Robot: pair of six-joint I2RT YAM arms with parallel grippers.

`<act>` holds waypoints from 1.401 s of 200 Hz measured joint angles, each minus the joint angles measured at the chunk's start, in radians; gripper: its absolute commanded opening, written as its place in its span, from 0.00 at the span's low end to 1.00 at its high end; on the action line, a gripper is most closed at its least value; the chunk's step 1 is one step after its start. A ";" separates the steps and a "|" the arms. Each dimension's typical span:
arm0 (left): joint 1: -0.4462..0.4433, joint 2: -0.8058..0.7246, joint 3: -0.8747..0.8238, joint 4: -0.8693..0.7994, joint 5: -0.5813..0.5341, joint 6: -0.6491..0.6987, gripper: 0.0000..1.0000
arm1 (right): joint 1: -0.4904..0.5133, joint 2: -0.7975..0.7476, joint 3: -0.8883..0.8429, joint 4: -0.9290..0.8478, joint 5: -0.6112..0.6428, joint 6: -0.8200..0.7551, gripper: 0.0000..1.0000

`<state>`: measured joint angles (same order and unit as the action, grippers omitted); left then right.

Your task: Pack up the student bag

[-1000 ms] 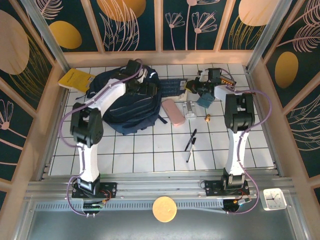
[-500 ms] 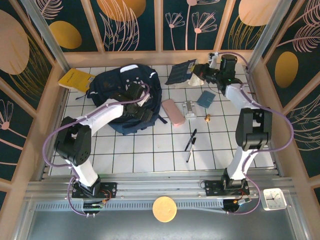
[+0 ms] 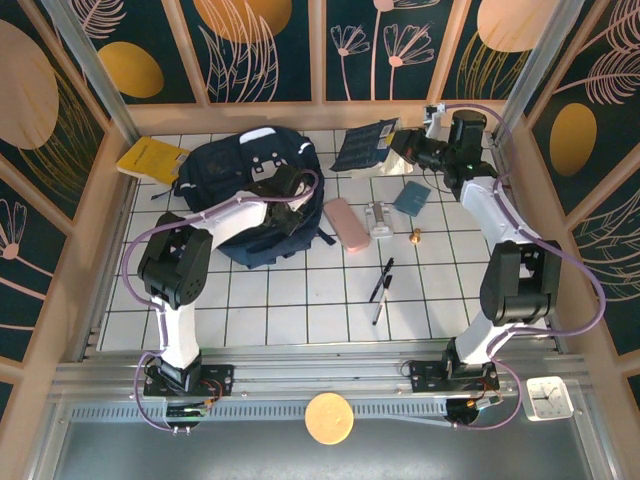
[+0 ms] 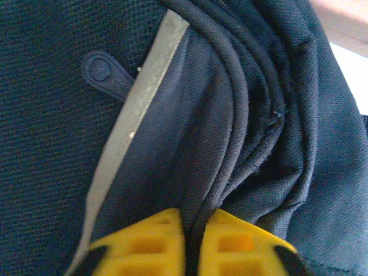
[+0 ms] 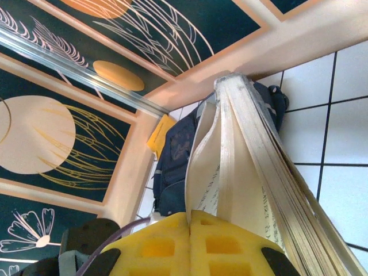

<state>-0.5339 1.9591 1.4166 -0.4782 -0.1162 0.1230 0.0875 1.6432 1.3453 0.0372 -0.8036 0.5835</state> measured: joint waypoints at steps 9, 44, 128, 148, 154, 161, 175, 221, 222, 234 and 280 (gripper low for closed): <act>0.002 0.001 0.025 -0.016 0.004 -0.013 0.00 | 0.004 -0.017 -0.005 -0.012 0.000 0.001 0.00; 0.028 0.001 0.231 -0.142 0.051 -0.106 0.00 | 0.011 -0.136 -0.036 -0.079 0.000 0.003 0.00; 0.071 -0.014 0.521 -0.328 0.140 -0.242 0.00 | 0.079 -0.445 -0.251 -0.135 -0.012 0.109 0.00; 0.071 -0.014 0.538 -0.350 0.161 -0.262 0.00 | 0.123 -0.445 -0.306 -0.095 -0.016 0.160 0.00; 0.071 -0.014 0.549 -0.359 0.164 -0.267 0.00 | 0.136 -0.439 -0.319 -0.079 -0.017 0.174 0.00; 0.071 -0.014 0.563 -0.369 0.165 -0.271 0.00 | 0.154 -0.426 -0.330 -0.052 -0.017 0.192 0.00; 0.071 -0.014 0.595 -0.388 0.168 -0.278 0.00 | 0.186 -0.390 -0.344 0.016 -0.017 0.232 0.00; 0.071 -0.010 0.666 -0.443 0.187 -0.298 0.00 | 0.249 -0.232 -0.399 0.257 -0.016 0.336 0.00; 0.071 -0.010 0.667 -0.445 0.187 -0.298 0.00 | 0.249 -0.228 -0.401 0.262 -0.016 0.338 0.00; 0.071 0.000 0.696 -0.467 0.188 -0.300 0.00 | 0.258 -0.169 -0.428 0.349 -0.016 0.372 0.00; 0.071 0.045 0.744 -0.488 0.243 -0.320 0.00 | 0.302 0.176 -0.452 0.843 0.014 0.576 0.00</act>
<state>-0.4629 2.0045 2.1605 -0.9661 0.1272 -0.1967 0.3893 1.8194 0.8928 0.8806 -0.7891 1.1591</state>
